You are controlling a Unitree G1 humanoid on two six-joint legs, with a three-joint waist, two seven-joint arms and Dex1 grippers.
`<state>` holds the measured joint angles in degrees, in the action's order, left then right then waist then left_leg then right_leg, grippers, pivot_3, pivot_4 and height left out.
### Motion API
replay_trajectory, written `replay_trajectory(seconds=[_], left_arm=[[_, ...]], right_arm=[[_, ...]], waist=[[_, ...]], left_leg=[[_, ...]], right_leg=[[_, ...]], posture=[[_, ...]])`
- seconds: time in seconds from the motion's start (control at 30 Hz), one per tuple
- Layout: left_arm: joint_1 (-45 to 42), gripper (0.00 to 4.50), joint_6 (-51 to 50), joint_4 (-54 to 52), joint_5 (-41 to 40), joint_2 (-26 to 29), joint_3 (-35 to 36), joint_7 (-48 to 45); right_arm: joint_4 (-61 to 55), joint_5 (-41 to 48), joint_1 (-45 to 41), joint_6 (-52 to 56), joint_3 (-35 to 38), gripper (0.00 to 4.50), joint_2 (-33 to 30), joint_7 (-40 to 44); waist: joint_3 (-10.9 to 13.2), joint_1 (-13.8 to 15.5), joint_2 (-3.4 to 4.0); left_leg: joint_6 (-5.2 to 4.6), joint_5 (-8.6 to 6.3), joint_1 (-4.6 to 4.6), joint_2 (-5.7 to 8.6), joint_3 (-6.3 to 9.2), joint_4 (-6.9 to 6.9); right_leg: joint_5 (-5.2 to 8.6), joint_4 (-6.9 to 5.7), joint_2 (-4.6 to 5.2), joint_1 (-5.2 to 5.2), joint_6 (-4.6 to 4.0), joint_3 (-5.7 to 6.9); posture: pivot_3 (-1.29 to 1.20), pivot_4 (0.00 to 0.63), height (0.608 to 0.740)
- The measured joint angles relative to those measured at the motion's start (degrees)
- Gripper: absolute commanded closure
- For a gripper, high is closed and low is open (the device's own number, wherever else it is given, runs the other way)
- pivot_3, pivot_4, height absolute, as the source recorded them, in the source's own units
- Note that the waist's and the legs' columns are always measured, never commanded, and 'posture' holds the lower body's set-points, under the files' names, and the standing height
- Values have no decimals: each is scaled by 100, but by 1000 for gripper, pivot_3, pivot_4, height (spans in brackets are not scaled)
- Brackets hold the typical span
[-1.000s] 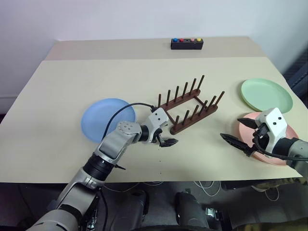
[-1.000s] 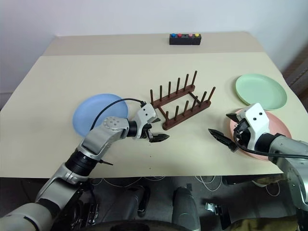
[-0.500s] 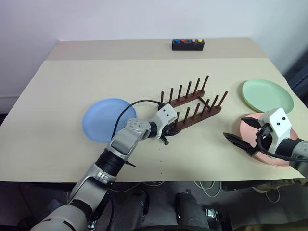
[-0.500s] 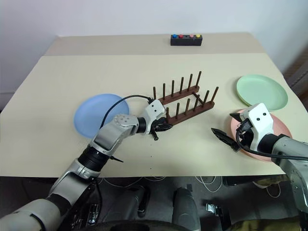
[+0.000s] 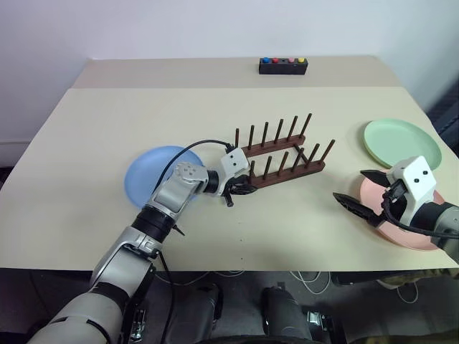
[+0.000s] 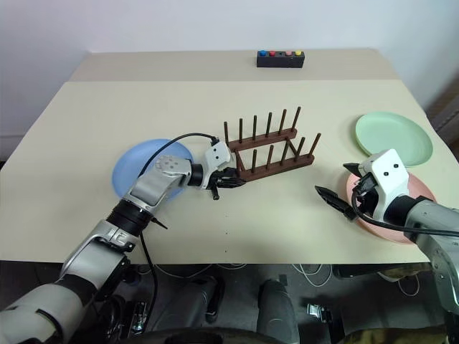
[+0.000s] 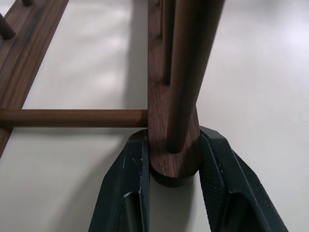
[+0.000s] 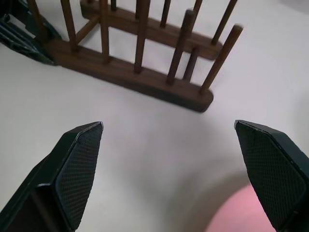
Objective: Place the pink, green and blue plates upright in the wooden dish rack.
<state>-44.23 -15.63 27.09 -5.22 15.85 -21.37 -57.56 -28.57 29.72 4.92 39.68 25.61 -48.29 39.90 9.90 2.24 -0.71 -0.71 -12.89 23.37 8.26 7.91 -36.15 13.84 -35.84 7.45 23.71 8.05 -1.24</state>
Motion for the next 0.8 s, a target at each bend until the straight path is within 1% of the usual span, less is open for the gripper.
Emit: replay_trajectory(seconds=[0.17,0.23,0.33,0.43,0.6,0.67,0.7,0.73,0.8], left_arm=[[-54,3711,911,534,-29,-25,38,-833],[-121,3711,1221,845,18,-124,29,-931],[-417,3711,1822,1501,321,-268,-23,-856],[-610,3711,2104,1931,420,-454,23,-736],[-756,3711,2349,2310,546,-655,67,-639],[-807,3711,2195,2394,536,-730,149,-639],[-836,2676,2036,2427,510,-760,208,-655],[-844,2337,1930,2460,502,-766,235,-662],[-840,1351,1857,2452,473,-777,259,-727]], right_arm=[[0,5,-4,-9,0,0,0,37],[0,3,4,-11,1,0,-2,44],[0,-3,44,-15,4,0,-5,59],[-1,-4,76,-16,8,0,-5,63],[-29,-17,162,-16,20,0,-5,57],[-40,-19,170,-18,31,0,-5,56],[-41,-20,170,-21,40,0,-5,56],[-43,-21,169,-26,44,0,-5,55],[-43,-25,173,-35,47,0,-5,53]], waist=[[0,-1,0],[0,1,0],[0,2,-1],[0,0,-1],[0,1,-1],[0,2,-1],[0,1,-1],[0,-3,-1],[0,-6,-1]], left_leg=[[-3,-2,2,0,1,1],[-3,-1,2,0,1,0],[-3,-2,2,1,1,-2],[-5,-2,2,1,1,-2],[-6,-2,1,2,1,-4],[-6,-3,1,2,1,-6],[-7,-3,1,2,2,-7],[-7,-3,1,2,2,-7],[-7,-3,0,2,2,-7]], right_leg=[[-1,6,1,0,1,1],[-1,5,1,-1,2,2],[-5,8,1,-3,7,2],[-6,10,1,-4,10,2],[-8,13,1,-8,14,3],[-9,13,0,-10,16,3],[-9,13,-1,-10,17,3],[-9,13,-1,-10,17,3],[-10,12,-2,-9,17,3]], posture=[[0,150,740],[0,150,740],[0,150,740],[0,150,740],[0,150,740],[0,150,740],[0,150,740],[0,150,740],[0,150,740]])
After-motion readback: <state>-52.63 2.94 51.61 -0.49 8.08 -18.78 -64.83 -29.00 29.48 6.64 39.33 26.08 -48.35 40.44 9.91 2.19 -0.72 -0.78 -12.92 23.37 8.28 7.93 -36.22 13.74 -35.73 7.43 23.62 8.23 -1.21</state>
